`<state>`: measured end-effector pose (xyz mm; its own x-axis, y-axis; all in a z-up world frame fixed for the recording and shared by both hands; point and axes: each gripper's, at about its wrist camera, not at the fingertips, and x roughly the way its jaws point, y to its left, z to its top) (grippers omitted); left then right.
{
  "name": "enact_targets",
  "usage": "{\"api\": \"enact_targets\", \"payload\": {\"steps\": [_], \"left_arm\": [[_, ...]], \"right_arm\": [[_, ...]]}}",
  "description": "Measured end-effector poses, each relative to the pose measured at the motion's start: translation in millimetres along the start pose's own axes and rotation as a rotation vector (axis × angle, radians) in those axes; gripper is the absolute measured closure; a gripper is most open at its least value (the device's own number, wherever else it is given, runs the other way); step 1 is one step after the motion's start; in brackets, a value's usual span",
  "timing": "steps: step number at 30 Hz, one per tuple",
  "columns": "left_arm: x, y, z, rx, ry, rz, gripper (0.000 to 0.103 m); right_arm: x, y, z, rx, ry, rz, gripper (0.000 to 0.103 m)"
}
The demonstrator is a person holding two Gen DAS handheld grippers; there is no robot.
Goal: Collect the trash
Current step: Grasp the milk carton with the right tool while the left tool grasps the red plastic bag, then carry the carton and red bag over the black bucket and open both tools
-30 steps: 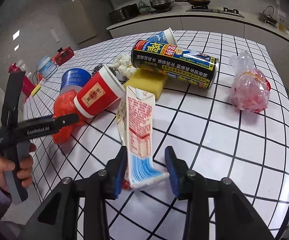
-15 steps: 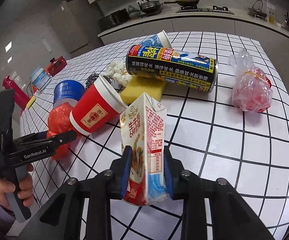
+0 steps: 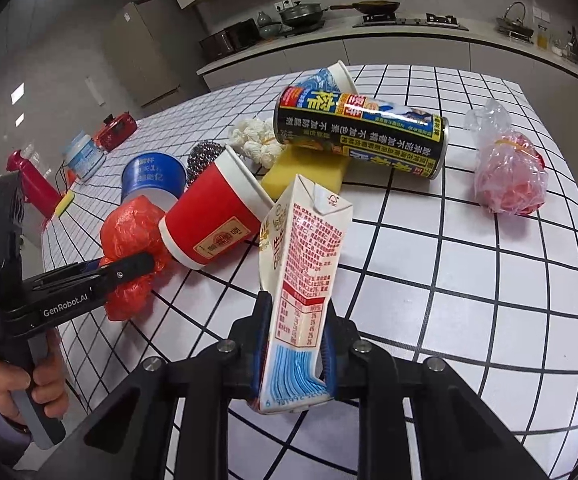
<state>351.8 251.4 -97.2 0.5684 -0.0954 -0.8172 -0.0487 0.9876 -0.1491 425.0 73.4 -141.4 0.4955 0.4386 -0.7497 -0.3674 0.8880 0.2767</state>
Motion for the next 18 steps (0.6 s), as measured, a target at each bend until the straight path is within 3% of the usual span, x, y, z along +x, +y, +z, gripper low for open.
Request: {"api": "enact_targets", "payload": {"steps": [12, 18], "left_arm": [[-36, -12, 4, 0.065, -0.082, -0.099, 0.065], [-33, -45, 2, 0.149, -0.059, -0.200, 0.065]], "right_arm": [[-43, -3, -14, 0.098, -0.090, -0.043, 0.079], [-73, -19, -31, 0.176, -0.138, -0.126, 0.079]]}}
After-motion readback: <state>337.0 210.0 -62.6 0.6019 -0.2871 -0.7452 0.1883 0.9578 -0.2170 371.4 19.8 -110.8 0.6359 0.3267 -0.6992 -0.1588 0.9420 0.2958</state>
